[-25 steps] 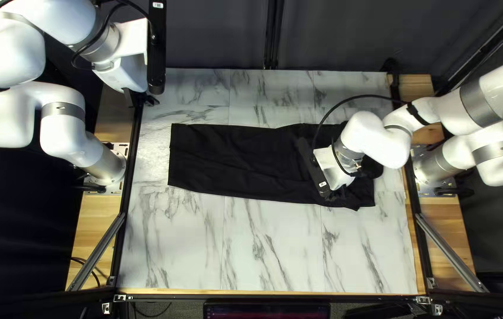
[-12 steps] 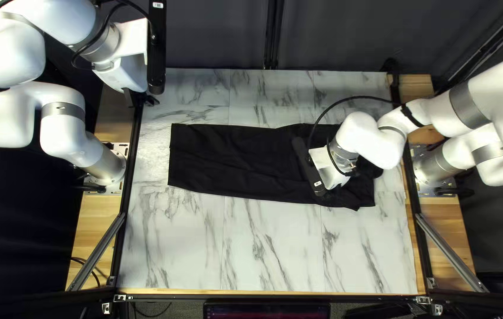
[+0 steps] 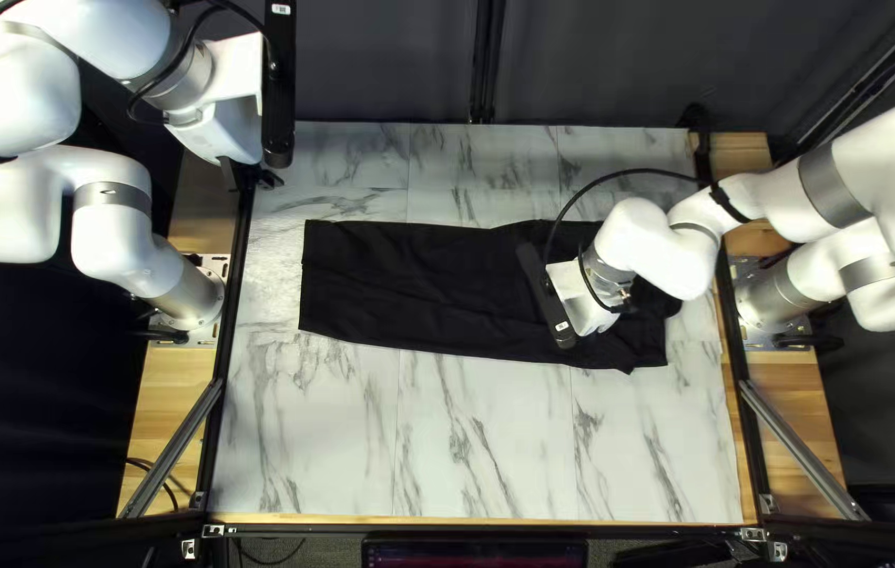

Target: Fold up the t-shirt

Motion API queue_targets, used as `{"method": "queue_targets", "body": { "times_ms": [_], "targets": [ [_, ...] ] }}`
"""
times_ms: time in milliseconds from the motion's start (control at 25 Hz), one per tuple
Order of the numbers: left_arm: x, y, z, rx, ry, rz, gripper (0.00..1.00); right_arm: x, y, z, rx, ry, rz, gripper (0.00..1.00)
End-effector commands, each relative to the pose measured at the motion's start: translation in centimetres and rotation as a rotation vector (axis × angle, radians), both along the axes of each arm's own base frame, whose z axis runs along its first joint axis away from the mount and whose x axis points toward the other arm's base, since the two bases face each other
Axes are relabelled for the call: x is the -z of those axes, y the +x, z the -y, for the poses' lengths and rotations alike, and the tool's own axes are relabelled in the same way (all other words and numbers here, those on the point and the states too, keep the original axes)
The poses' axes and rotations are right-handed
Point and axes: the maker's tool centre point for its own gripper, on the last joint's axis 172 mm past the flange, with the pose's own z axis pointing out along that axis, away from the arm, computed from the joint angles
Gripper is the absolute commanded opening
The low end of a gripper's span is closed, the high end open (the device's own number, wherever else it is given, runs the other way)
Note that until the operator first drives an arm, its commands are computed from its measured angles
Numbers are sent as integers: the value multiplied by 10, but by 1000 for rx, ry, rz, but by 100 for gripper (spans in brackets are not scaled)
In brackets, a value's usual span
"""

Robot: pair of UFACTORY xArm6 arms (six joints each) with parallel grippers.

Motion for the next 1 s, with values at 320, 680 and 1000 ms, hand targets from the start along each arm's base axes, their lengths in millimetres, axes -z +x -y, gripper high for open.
{"method": "queue_targets", "body": {
  "times_ms": [320, 680, 1000],
  "targets": [
    [0, 0, 0, 0, 0, 0, 100, -17, 1, 11, -6, -30, -4, 0],
    [0, 0, 0, 0, 0, 0, 100, -6, -2, 25, 4, -40, -14, 0],
    [0, 0, 0, 0, 0, 0, 100, -11, 3, 35, 7, -39, -17, 0]
  ]
}}
